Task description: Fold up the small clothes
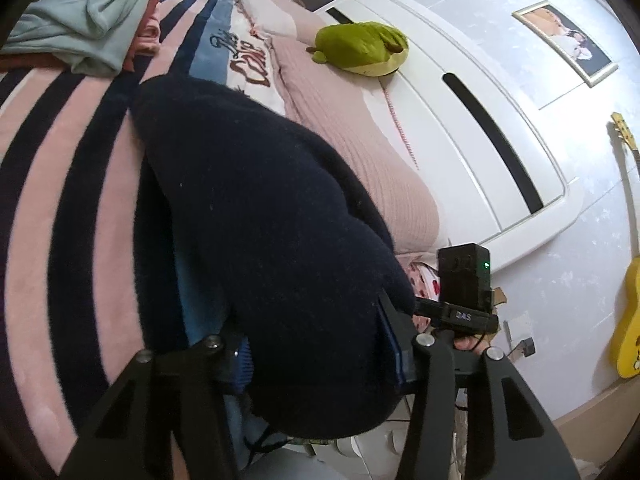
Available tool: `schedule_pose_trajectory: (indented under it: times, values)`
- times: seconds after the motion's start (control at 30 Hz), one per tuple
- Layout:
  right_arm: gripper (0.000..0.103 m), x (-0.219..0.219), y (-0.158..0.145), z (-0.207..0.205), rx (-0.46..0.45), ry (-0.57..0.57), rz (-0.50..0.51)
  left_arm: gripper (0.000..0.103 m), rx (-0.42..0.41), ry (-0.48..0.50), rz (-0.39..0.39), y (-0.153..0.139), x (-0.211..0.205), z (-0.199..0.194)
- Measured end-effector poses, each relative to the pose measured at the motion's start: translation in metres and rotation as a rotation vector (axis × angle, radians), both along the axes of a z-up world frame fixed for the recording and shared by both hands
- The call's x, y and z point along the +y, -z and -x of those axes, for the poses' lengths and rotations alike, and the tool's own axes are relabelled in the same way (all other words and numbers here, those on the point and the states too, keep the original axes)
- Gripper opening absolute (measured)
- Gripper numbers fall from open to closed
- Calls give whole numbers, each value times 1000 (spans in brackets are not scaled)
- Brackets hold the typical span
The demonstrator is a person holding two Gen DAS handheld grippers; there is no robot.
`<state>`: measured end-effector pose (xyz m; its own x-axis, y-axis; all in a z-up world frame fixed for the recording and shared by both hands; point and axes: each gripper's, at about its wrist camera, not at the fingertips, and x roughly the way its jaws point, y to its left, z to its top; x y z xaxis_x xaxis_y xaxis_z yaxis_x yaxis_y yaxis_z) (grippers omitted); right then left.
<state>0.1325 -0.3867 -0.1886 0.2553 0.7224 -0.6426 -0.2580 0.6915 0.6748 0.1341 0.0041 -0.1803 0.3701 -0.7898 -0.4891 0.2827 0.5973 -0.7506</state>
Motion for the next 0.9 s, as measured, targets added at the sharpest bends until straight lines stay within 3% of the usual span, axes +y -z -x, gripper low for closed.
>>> schedule_pose_trajectory:
  times: [0.1, 0.27, 0.37, 0.5, 0.57, 0.63, 0.77, 0.83, 0.87, 0.9]
  values:
    - [32, 23, -8, 6, -21, -64, 17, 47, -16, -3, -18, -8, 18, 6]
    - [30, 83, -6, 26, 8, -257, -40, 47, -26, 11, -57, -19, 64, 20]
    - [43, 104, 2, 23, 41, -283, -25, 53, 22, 29, -101, -12, 83, 25]
    - [78, 99, -4, 4, 31, -240, -3, 61, 59, 13, -67, -5, 95, 23]
    - [78, 93, -6, -6, 53, -232, -34, 75, 58, 12, -57, -4, 97, 22]
    - [78, 91, -2, -15, 78, -240, -45, 80, 61, 14, -54, -3, 97, 23]
    - [78, 107, 13, -25, 127, -278, -38, 80, 86, 28, -51, 8, 90, 21]
    - [76, 116, 18, -26, 120, -281, -24, 68, 71, 6, -38, 10, 87, 23]
    - [68, 119, 16, -26, 110, -284, -39, 63, 65, -1, -36, 10, 87, 23]
    - [51, 121, 16, -26, 110, -283, -63, 60, 57, -10, -34, 9, 87, 24]
